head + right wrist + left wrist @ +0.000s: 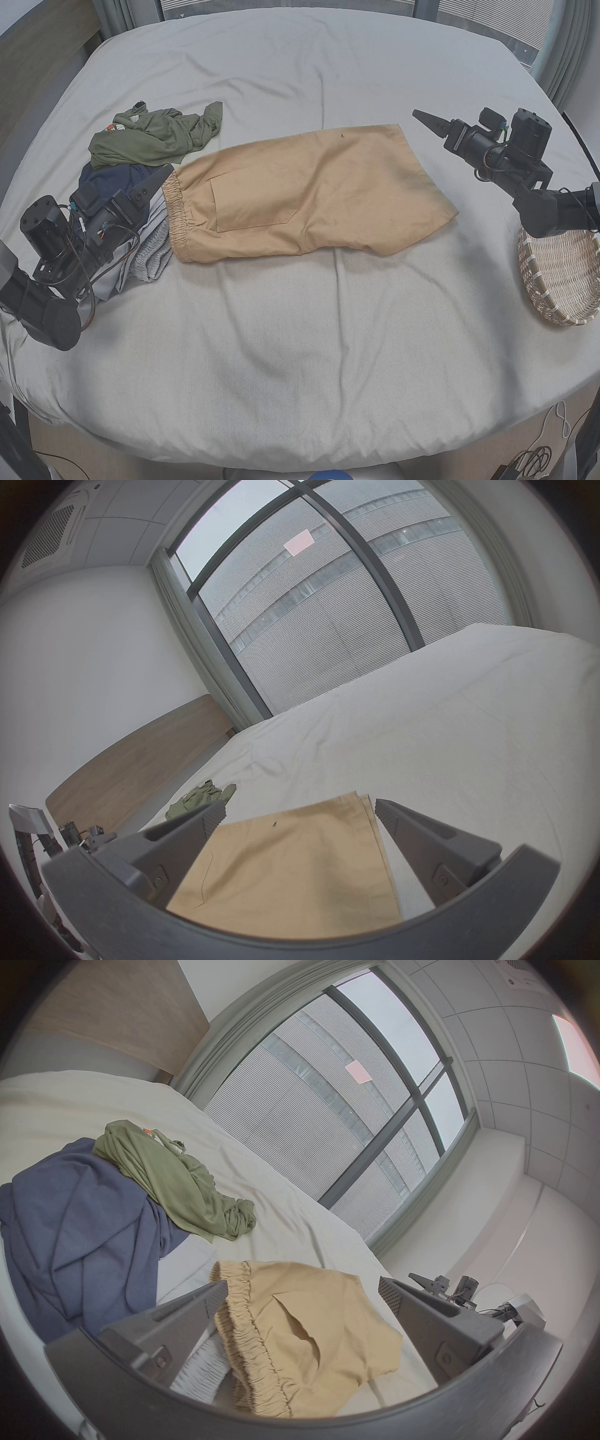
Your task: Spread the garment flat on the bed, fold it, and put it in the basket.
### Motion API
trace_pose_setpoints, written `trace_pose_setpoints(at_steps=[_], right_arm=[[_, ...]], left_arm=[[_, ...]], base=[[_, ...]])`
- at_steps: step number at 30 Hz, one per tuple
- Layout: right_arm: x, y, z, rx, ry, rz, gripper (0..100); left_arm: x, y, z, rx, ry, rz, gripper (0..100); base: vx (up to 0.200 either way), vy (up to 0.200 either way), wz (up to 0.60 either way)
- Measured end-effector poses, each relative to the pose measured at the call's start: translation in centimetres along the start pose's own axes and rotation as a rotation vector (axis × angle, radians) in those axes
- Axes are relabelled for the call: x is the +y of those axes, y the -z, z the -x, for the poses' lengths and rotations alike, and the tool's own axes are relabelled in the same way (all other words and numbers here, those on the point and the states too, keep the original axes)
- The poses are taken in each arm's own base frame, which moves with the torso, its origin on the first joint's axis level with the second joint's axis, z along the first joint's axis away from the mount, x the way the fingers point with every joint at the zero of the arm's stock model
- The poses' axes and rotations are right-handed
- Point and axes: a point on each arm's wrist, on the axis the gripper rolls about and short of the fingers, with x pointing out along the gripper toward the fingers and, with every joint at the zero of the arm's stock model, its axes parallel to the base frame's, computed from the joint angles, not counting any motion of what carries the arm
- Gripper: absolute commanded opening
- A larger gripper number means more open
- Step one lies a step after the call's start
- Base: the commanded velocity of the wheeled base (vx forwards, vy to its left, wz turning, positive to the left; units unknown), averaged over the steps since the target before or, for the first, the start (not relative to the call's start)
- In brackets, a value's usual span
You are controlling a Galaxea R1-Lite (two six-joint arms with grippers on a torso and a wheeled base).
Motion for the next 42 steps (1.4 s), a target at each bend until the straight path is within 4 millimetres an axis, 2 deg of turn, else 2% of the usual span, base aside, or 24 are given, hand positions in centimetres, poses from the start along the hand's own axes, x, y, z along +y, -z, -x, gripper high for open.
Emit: trace_pose_setpoints(at_steps=[7, 16, 18, 23, 30, 38, 39, 42], right_arm=[[-0.2, 2.0, 2.0, 0.099, 0.044, -0.039, 100], [-0.3, 6.7, 7.1, 0.297, 0.155, -0.2, 100], [-0.1, 7.5, 8.4, 0.324, 0.202, -0.248, 100], [0.6, 8.7, 10.2, 0.355, 0.282, -0.285, 100], [1.3, 9.8, 10.1, 0.354, 0.268, -0.327, 100], [1.6, 11.0, 8.0, 0.267, 0.213, -0.409, 100], [1.6, 11.2, 7.8, 0.251, 0.21, -0.421, 0], [1.7, 11.6, 7.0, 0.199, 0.19, -0.447, 0]], left_arm=[[0.6, -0.3, 1.2, 0.004, -0.043, 0.016, 100], [-0.8, 0.7, 5.5, 0.091, -0.072, 0.201, 100], [-1.2, 1.0, 6.6, 0.115, -0.075, 0.24, 100], [-1.9, 1.4, 8.3, 0.142, -0.08, 0.274, 100], [-2.3, 1.5, 9.0, 0.149, -0.082, 0.281, 100], [-2.5, 1.4, 9.1, 0.144, -0.079, 0.278, 100], [-2.5, 1.4, 9.1, 0.144, -0.079, 0.278, 100], [-2.5, 1.4, 9.1, 0.145, -0.079, 0.279, 100]], base=[[0.0, 0.0, 0.0], [0.0, 0.0, 0.0], [0.0, 0.0, 0.0], [0.0, 0.0, 0.0], [0.0, 0.0, 0.0], [0.0, 0.0, 0.0], [0.0, 0.0, 0.0], [0.0, 0.0, 0.0]])
